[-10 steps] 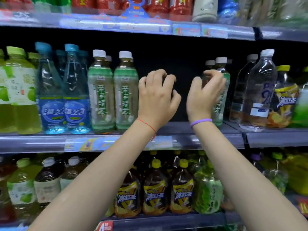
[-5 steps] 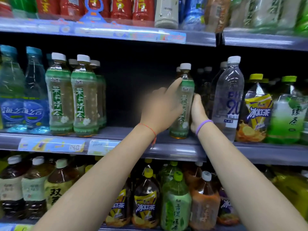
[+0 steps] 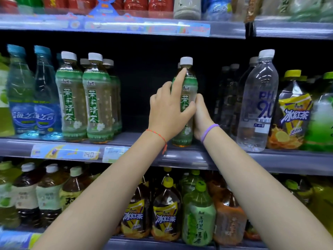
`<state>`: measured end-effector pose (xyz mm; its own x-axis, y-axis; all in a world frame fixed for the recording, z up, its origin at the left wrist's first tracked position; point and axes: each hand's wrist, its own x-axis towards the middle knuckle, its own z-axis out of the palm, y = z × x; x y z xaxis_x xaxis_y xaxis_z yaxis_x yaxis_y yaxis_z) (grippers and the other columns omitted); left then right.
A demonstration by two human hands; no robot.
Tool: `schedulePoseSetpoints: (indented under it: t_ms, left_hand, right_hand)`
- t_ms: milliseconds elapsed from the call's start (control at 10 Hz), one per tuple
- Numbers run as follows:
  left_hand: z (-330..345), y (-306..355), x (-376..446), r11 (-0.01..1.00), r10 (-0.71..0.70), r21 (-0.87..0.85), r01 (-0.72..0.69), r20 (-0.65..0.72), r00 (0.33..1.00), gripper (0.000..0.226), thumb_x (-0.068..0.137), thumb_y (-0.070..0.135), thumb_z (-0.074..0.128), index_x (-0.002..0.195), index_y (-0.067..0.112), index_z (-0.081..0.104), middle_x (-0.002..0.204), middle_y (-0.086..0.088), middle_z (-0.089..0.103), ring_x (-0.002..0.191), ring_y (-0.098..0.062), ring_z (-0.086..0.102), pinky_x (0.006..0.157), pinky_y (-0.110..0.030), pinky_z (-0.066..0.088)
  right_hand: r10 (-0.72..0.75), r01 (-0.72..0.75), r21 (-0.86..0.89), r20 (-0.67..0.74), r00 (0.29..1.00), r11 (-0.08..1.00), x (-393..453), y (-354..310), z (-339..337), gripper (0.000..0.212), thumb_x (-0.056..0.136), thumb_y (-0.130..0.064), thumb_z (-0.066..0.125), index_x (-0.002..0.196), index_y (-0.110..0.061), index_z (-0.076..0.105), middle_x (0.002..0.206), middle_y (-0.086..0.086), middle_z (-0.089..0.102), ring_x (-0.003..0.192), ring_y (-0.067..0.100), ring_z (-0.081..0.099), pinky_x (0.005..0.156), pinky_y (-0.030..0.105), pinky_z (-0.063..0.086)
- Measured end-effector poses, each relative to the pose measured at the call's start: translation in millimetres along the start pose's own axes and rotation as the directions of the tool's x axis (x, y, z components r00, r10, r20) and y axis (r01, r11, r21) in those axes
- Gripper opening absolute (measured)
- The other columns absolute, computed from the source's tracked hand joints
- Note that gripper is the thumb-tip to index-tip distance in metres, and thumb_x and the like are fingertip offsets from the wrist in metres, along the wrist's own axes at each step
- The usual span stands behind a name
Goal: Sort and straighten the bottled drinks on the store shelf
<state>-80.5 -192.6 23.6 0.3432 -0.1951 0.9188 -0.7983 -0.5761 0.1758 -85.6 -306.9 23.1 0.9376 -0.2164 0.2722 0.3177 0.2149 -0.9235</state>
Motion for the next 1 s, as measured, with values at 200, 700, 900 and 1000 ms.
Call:
schedulePoseSetpoints:
  t_ms: [200, 700, 900, 1000]
  left_hand:
    - [-31, -39, 2, 0.988, 0.072, 0.144, -0.06, -0.079, 0.994, 0.064, 0.088, 0.041, 0.05, 0.149, 0.022, 0.041, 0.146, -0.016, 0.044, 0.131, -0.032, 0.045, 0.098, -0.045, 0.039]
    - [-92, -126, 2, 0.915, 0.218, 0.368, -0.164, -0.11, 0.97, 0.053, 0.086, 0.035, 0.051, 0.136, 0.02, 0.059, 0.136, -0.016, 0.058, 0.129, -0.036, 0.05, 0.116, -0.054, 0.024]
    - [-96, -133, 0, 0.942, 0.243, 0.264, -0.208, -0.107, 0.964, 0.053, 0.085, 0.032, 0.053, 0.136, 0.017, 0.059, 0.14, -0.017, 0.054, 0.132, -0.038, 0.047, 0.117, -0.054, 0.024]
    - [-102, -136, 1, 0.971, 0.195, 0.171, -0.167, -0.159, 0.968, 0.051, 0.085, 0.03, 0.052, 0.133, 0.013, 0.06, 0.141, -0.018, 0.052, 0.133, -0.039, 0.045, 0.116, -0.053, 0.027]
  right_hand:
    - [-0.002, 0.002, 0.022, 0.016, 1.0, 1.0, -2, 17, 57, 0.046, 0.097, -0.049, 0.029, 0.092, -0.024, 0.068, 0.079, 0.003, 0.067, 0.08, 0.019, 0.065, 0.073, 0.033, 0.054]
    - [-0.014, 0.01, -0.038, -0.119, 0.993, 0.999, 5, 47, 157, 0.04, 0.09, -0.047, 0.034, 0.086, -0.026, 0.068, 0.089, 0.01, 0.063, 0.09, 0.027, 0.062, 0.089, 0.049, 0.053]
    - [-0.046, 0.039, -0.045, -0.178, 0.983, 0.998, -3, 43, 159, 0.042, 0.091, -0.047, 0.036, 0.081, -0.025, 0.071, 0.083, 0.006, 0.068, 0.085, 0.025, 0.066, 0.076, 0.041, 0.056]
    - [-0.103, 0.092, -0.063, -0.205, 0.973, 0.994, -8, 35, 158, 0.041, 0.096, -0.045, 0.037, 0.086, -0.024, 0.071, 0.08, 0.0, 0.071, 0.071, 0.013, 0.069, 0.059, 0.024, 0.054]
